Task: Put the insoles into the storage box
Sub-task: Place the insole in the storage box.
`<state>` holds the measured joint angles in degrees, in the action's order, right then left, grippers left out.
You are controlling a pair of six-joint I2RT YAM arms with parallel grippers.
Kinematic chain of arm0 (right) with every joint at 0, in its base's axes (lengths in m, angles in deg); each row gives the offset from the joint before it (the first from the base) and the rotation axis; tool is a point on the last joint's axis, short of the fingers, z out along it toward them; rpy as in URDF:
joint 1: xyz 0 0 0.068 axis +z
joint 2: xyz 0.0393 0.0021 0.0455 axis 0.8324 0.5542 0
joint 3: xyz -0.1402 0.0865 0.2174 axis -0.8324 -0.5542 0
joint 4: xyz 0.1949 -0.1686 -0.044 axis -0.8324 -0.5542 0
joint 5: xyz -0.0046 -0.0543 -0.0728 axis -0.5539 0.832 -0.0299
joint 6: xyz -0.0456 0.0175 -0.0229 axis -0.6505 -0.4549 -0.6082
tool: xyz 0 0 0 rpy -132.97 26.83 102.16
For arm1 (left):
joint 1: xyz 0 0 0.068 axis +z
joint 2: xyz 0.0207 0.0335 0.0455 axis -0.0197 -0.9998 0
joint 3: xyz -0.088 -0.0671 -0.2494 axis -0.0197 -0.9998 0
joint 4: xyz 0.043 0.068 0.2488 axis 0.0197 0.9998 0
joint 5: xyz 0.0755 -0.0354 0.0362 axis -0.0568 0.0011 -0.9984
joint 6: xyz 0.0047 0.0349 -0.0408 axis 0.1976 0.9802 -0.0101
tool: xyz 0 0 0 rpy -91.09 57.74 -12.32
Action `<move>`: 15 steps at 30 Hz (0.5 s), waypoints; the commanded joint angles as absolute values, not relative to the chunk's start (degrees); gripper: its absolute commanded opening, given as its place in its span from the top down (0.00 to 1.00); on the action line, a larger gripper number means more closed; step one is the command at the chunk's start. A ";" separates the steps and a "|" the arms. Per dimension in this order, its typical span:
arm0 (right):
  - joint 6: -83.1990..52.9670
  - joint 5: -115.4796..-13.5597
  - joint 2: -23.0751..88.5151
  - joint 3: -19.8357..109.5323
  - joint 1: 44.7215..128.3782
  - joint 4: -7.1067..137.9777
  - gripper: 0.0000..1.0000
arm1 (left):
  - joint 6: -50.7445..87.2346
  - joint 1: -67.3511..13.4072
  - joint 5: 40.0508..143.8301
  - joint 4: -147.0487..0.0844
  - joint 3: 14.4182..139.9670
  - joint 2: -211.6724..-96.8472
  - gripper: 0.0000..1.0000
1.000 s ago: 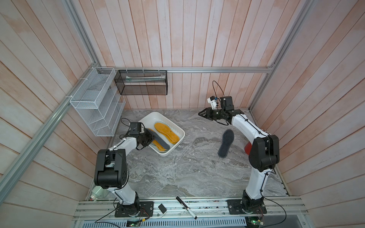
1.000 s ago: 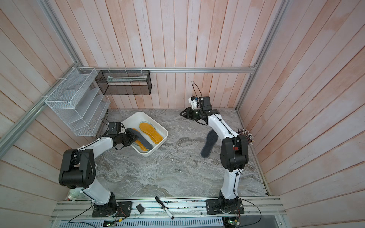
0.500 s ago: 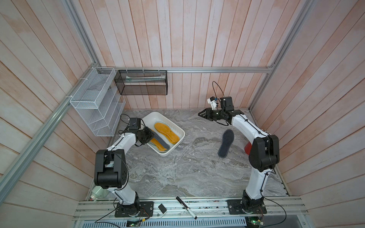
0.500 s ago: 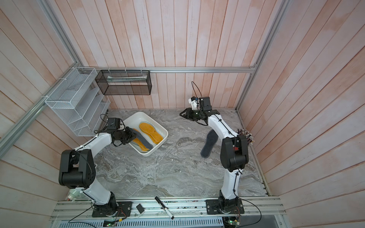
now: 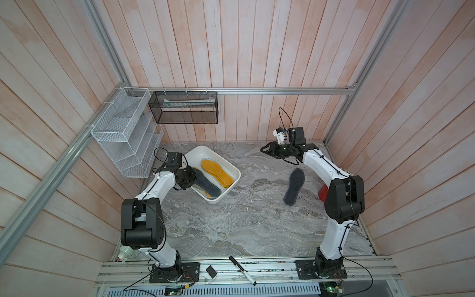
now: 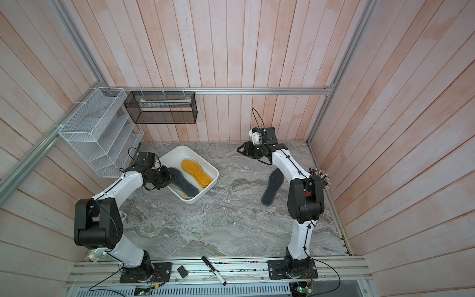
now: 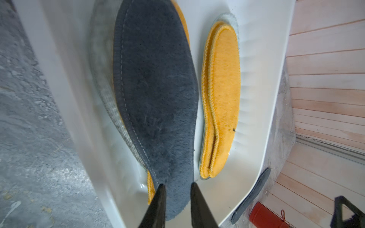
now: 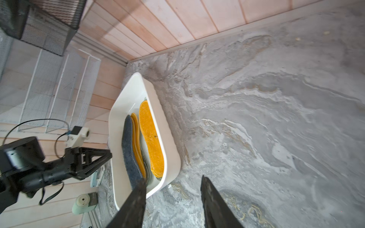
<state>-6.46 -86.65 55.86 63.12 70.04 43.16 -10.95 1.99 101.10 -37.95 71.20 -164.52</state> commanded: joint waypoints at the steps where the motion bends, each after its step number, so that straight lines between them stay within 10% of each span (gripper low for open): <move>1: -6.04 -76.68 54.60 61.55 67.96 35.80 0.52 | -9.03 2.40 100.99 -37.58 74.27 -161.57 0.75; 15: -7.51 -61.63 51.36 48.47 60.04 23.46 0.48 | -24.95 1.17 114.17 -67.04 63.50 -155.94 0.60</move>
<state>-7.07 -64.73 54.75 49.87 59.46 26.36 -22.10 1.82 111.94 -60.72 63.83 -156.43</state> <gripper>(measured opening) 0.515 0.393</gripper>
